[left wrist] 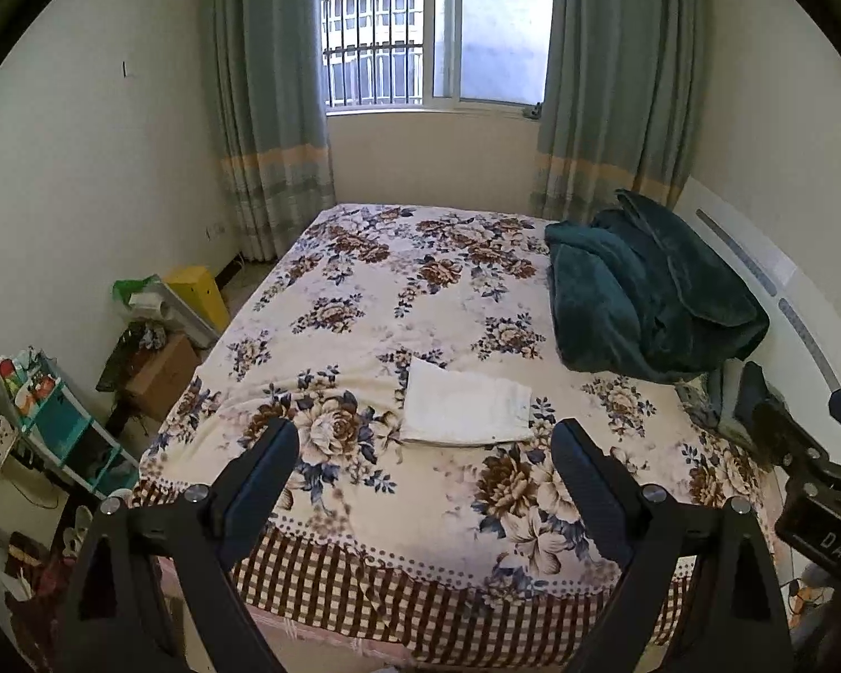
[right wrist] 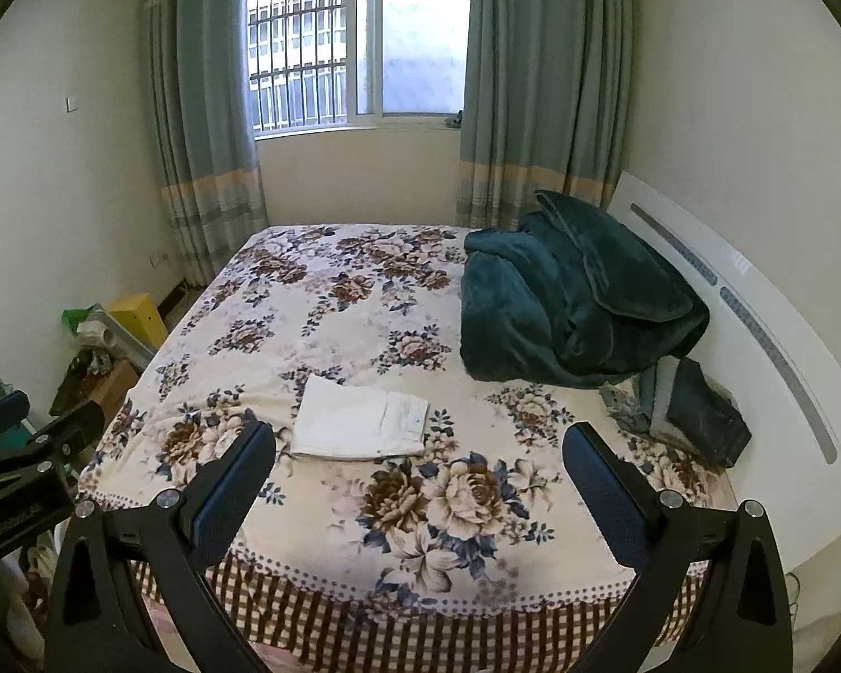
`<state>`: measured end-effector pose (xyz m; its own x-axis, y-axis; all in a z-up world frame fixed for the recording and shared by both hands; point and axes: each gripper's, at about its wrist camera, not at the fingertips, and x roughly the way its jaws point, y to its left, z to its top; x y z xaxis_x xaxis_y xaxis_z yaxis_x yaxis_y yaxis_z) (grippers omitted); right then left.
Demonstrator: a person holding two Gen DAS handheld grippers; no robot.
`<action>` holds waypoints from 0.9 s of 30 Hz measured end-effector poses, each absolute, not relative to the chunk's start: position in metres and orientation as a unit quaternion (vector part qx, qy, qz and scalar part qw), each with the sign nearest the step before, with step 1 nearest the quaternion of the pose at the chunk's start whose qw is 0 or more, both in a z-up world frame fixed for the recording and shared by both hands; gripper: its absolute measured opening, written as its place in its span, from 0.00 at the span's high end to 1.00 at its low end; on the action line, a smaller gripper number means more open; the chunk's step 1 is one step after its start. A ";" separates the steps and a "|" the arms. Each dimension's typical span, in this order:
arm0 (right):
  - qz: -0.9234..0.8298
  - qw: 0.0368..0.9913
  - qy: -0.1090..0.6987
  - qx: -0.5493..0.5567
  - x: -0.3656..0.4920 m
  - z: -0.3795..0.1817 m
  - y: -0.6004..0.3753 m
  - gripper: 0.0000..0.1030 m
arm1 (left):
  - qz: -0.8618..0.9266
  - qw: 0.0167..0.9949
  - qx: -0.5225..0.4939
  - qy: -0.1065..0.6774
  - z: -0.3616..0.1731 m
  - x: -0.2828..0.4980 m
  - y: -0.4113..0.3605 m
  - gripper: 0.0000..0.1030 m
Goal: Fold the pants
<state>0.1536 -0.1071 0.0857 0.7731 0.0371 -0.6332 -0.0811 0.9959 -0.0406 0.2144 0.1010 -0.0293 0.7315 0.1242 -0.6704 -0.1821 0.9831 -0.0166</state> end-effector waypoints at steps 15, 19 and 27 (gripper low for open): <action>0.028 0.935 0.352 -0.029 0.169 0.068 -0.107 0.00 | 0.086 0.929 -0.031 0.358 -0.026 0.212 0.100 0.00; 0.032 0.933 0.356 -0.029 0.170 0.066 -0.104 0.00 | 0.092 0.929 -0.031 0.357 -0.026 0.208 0.099 0.00; 0.039 0.933 0.356 -0.029 0.168 0.065 -0.103 0.00 | 0.092 0.929 -0.032 0.357 -0.026 0.207 0.098 0.00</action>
